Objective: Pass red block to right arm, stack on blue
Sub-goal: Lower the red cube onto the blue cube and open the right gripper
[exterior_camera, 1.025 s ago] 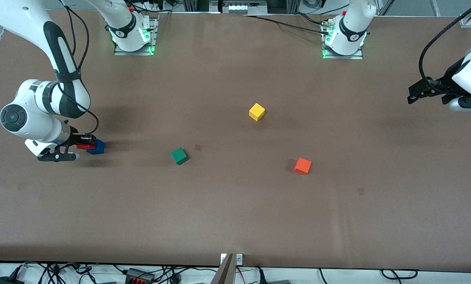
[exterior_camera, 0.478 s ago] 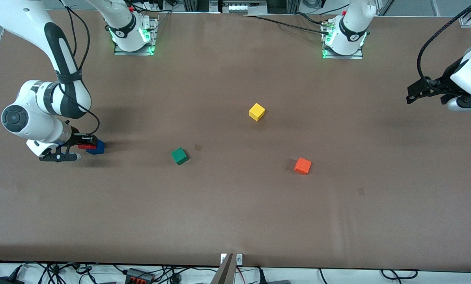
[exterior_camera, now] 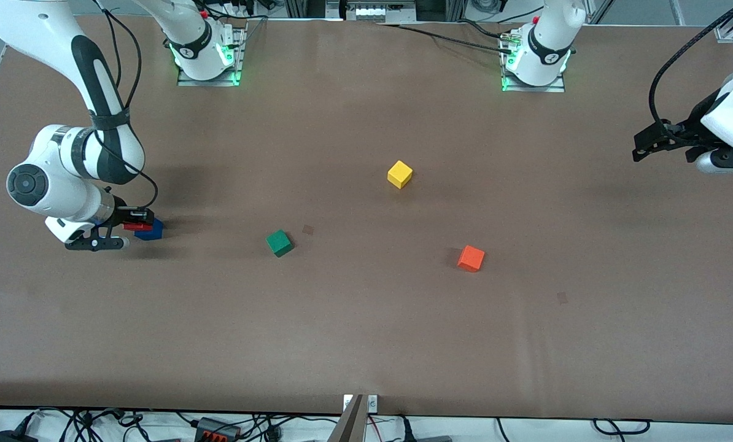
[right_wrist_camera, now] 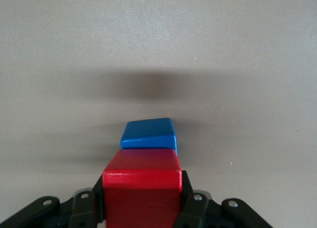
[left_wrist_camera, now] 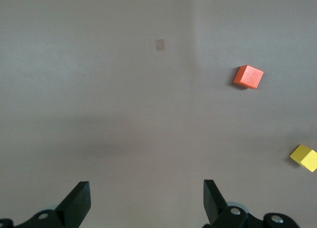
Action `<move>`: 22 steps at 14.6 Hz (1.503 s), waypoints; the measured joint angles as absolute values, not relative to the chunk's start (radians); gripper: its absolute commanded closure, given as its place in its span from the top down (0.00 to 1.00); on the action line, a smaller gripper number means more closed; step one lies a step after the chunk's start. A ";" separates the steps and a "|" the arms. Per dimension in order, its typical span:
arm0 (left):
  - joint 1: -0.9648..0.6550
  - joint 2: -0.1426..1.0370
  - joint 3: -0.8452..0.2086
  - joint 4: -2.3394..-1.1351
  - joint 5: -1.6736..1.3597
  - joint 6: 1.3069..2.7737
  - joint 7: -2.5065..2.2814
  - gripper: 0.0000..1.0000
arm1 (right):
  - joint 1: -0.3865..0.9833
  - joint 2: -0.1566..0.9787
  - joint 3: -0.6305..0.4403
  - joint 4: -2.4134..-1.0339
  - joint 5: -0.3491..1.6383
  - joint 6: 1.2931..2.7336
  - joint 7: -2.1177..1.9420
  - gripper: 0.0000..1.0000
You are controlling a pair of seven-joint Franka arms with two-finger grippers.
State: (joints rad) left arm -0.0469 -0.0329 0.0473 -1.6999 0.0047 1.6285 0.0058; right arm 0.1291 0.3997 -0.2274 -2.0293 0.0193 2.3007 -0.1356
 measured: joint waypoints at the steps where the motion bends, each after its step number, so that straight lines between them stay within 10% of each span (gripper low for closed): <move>1: -0.047 -0.033 0.047 -1.700 0.005 1.628 0.005 1.00 | 0.129 0.400 -0.227 -2.030 0.019 2.301 -0.136 0.00; 5: -0.048 -0.033 0.047 -1.700 0.005 1.628 0.004 1.00 | 0.129 0.400 -0.227 -2.033 0.019 2.297 -0.135 0.09; 7: -0.048 -0.033 0.047 -1.700 0.005 1.628 0.004 1.00 | 0.128 0.400 -0.228 -2.033 0.019 2.296 -0.135 0.99; 22: -0.053 -0.033 0.043 -1.692 0.005 1.618 0.001 1.00 | 0.173 0.327 -0.222 -1.676 0.020 1.820 0.061 1.00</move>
